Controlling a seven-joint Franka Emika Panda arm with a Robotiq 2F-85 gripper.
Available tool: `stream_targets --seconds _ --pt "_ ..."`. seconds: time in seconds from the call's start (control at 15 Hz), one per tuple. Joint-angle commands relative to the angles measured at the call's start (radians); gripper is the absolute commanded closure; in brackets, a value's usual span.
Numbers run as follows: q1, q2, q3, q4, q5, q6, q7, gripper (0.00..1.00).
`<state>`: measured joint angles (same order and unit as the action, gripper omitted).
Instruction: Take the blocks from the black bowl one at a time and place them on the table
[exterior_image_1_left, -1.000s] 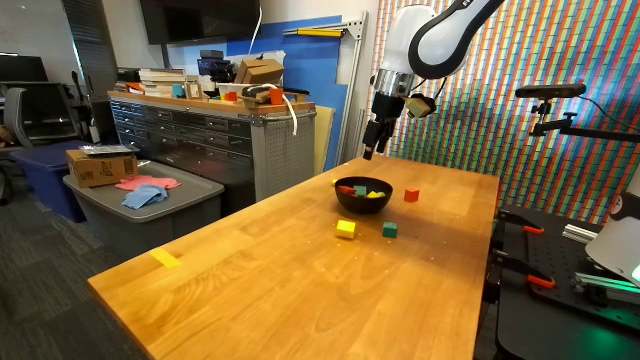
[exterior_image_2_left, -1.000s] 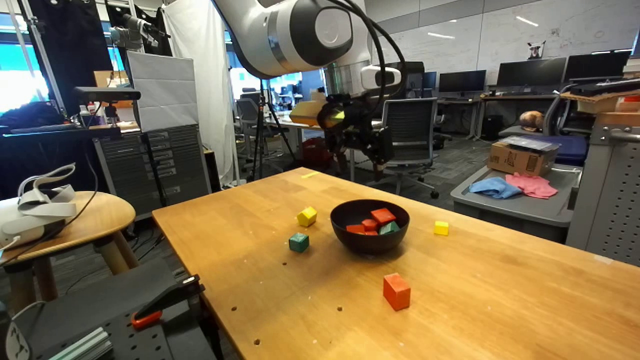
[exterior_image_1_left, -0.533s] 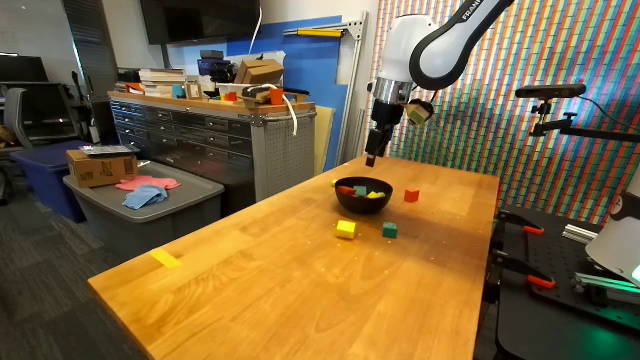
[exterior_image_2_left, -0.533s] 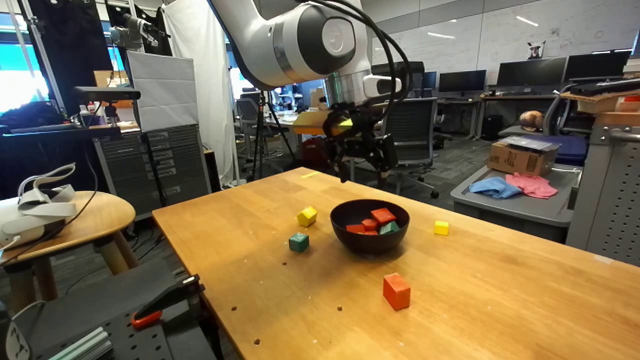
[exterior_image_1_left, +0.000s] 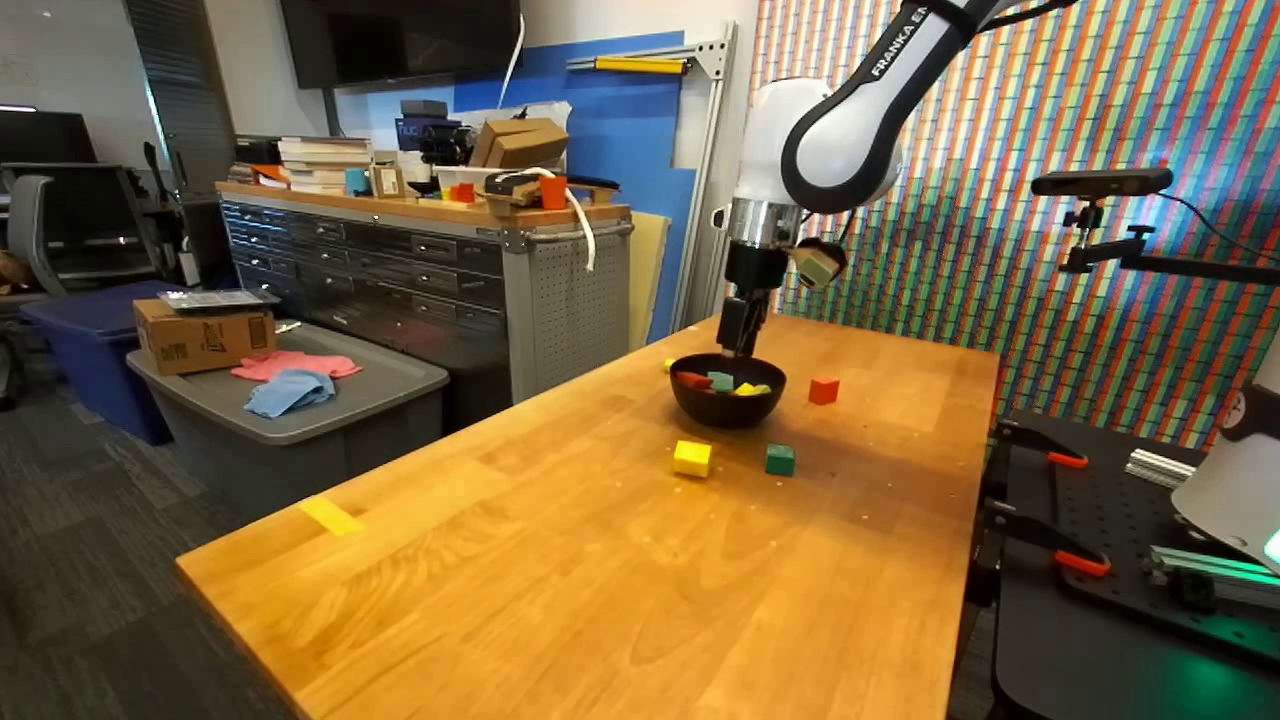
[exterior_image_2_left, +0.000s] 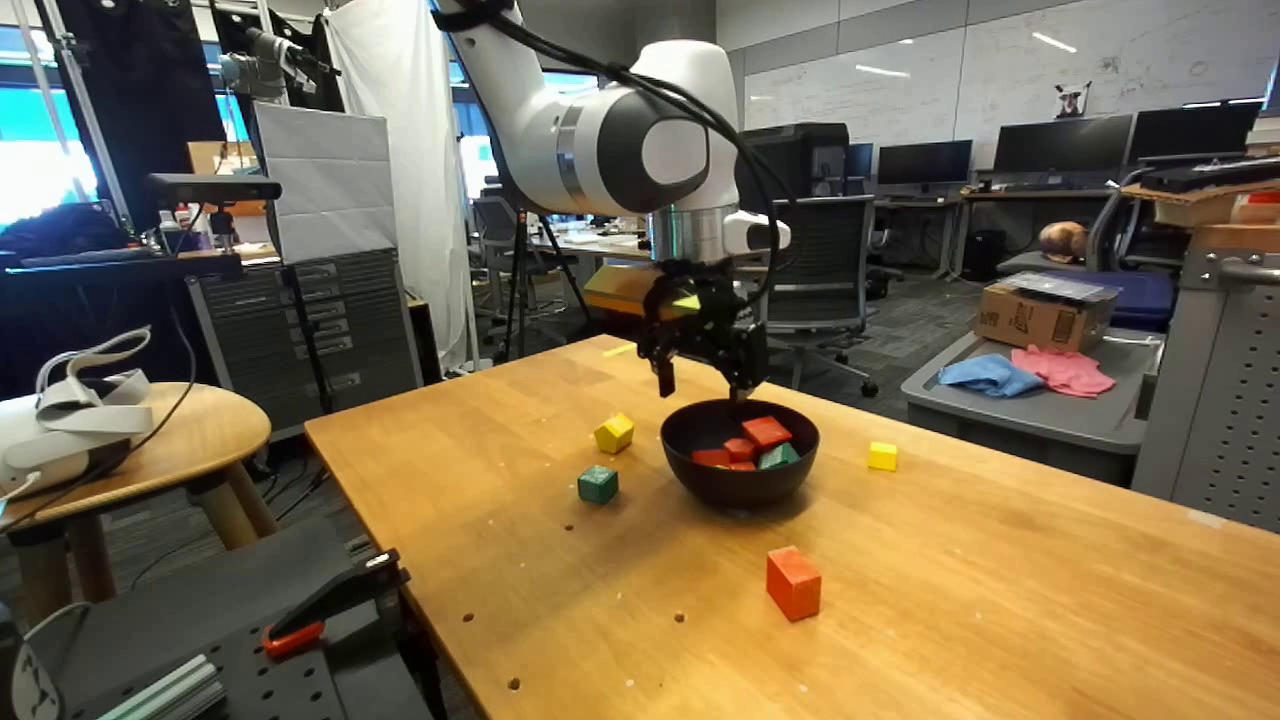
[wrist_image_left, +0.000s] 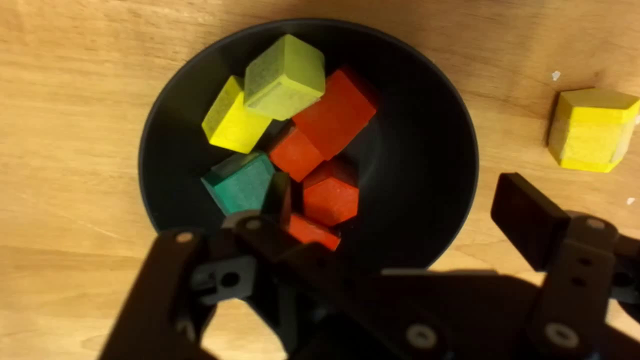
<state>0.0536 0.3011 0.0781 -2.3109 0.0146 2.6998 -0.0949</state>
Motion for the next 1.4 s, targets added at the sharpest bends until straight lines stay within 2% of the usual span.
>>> stream_targets --seconds 0.0,0.73,0.8,0.87,0.93,1.0,1.07,1.33 --pt "-0.023 0.088 0.008 0.067 0.017 0.021 -0.024 0.0" --pt "-0.059 0.195 0.006 0.092 0.011 0.004 -0.013 0.0" --pt "-0.054 0.195 0.003 0.09 0.005 0.005 -0.009 0.04" --pt "-0.052 0.195 0.003 0.091 0.002 0.001 -0.009 0.19" --pt "-0.049 0.193 -0.001 0.09 -0.001 0.0 -0.005 0.29" --pt "-0.045 0.192 -0.003 0.091 -0.004 -0.001 -0.001 0.29" --pt "-0.043 0.191 -0.004 0.091 -0.005 -0.001 0.002 0.36" --pt "-0.027 0.194 -0.01 0.098 -0.014 0.005 0.018 0.68"
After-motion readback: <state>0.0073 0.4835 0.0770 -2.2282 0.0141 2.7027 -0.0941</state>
